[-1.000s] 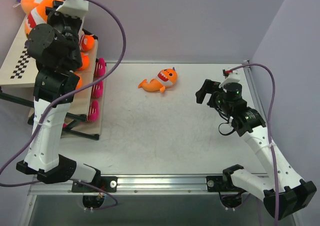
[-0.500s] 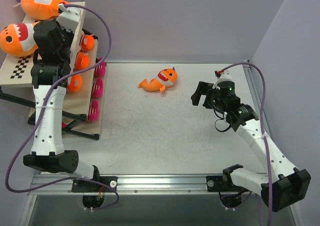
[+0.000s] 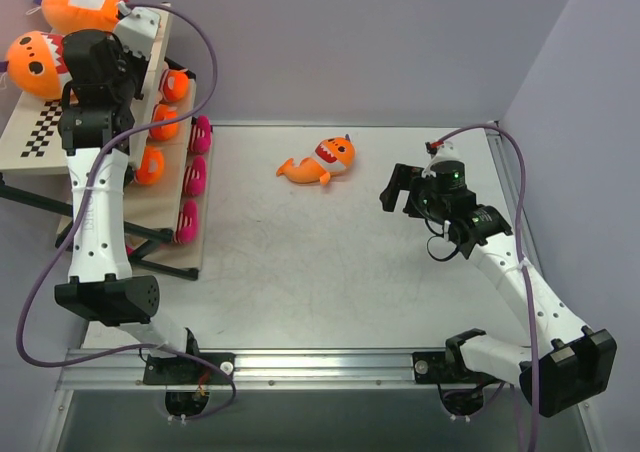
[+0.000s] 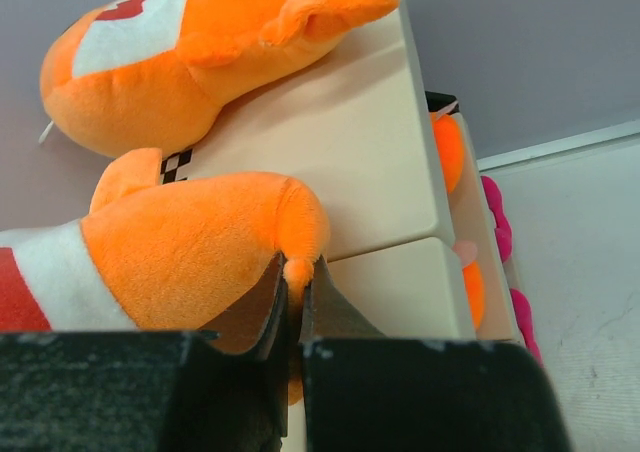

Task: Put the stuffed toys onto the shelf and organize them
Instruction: Place the stuffed toy onto shelf

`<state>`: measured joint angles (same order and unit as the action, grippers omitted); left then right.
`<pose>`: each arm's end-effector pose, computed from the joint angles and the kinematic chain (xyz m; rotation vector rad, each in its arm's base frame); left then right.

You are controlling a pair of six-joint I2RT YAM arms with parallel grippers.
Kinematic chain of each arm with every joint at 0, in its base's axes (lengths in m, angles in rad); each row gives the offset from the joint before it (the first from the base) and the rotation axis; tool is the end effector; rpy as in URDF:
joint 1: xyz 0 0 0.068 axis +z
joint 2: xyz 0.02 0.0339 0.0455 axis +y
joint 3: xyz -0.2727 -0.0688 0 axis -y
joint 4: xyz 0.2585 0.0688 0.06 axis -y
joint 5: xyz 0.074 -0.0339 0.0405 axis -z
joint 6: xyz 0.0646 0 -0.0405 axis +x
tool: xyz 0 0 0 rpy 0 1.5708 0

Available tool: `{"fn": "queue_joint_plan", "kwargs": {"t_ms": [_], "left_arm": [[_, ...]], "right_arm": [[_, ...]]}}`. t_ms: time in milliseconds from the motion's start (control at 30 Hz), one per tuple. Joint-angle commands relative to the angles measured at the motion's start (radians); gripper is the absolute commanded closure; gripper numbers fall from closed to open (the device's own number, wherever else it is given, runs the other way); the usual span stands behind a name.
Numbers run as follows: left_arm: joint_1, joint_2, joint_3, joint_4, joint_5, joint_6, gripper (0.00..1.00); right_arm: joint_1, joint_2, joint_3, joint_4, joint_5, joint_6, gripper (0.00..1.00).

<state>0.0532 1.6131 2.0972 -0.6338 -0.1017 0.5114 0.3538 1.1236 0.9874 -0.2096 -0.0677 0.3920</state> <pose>0.3683 0.0262 0.5387 0.3217 1.7161 0.5034 0.2767 0.1069 0.3368 -0.0092 1.9569 0.5625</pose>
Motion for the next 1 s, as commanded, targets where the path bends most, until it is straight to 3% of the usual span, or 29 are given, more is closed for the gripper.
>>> {"fn": "queue_joint_plan", "kwargs": {"t_ms": [0, 133, 533, 633, 967], "left_arm": [[-0.001, 0.024, 0.056, -0.041, 0.092, -0.027, 0.97], [-0.001, 0.036, 0.084, -0.046, 0.086, -0.040, 0.95], [-0.001, -0.047, 0.083, 0.008, -0.007, -0.180, 0.38], [-0.001, -0.076, 0.075, 0.023, -0.049, -0.247, 0.31], [-0.003, -0.208, 0.027, 0.057, -0.272, -0.579, 0.23]], "right_arm": [[-0.006, 0.002, 0.037, 0.015, -0.001, 0.004, 0.05], [-0.006, 0.004, 0.037, 0.016, 0.003, -0.001, 0.05], [-0.006, 0.001, 0.028, 0.039, -0.026, -0.007, 0.05], [-0.007, -0.008, 0.027, 0.044, -0.027, -0.016, 0.05], [-0.006, -0.053, 0.004, 0.082, -0.056, -0.036, 0.05]]}}
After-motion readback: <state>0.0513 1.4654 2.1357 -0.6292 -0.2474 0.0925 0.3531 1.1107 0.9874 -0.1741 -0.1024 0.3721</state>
